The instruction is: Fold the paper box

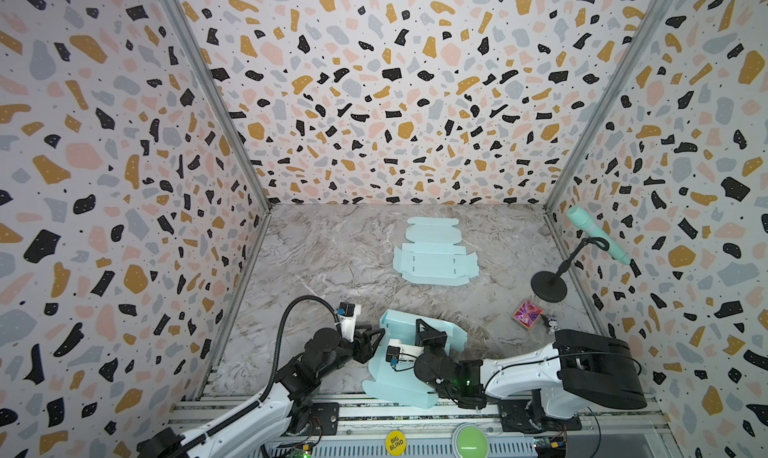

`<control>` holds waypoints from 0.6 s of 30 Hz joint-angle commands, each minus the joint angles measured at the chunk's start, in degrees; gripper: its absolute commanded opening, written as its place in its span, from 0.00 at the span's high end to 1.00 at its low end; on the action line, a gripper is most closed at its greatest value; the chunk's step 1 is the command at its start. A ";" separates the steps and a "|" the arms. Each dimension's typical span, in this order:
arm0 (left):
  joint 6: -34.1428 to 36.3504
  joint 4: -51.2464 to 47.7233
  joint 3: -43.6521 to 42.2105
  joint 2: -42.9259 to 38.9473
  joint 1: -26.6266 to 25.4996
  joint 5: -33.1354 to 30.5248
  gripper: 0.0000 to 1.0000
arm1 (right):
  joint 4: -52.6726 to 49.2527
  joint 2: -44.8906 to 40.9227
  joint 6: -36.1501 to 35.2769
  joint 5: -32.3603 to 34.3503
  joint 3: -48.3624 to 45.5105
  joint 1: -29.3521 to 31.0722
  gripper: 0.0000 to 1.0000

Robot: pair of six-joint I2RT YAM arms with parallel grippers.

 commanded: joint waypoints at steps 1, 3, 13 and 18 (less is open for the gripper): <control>-0.16 3.68 0.47 2.15 -0.85 -1.19 0.45 | -1.31 -0.56 1.83 -2.92 0.06 0.94 1.00; 0.08 4.75 1.02 4.16 -1.42 -1.67 0.45 | -1.48 -0.55 1.90 -2.83 0.07 1.16 1.00; 3.07 8.77 3.23 10.35 -3.71 -5.64 0.45 | -2.01 -0.36 2.24 -3.05 0.19 1.95 1.00; 4.05 10.12 3.44 10.91 -3.96 -7.20 0.49 | -2.28 -0.10 2.40 -3.09 0.42 2.09 1.00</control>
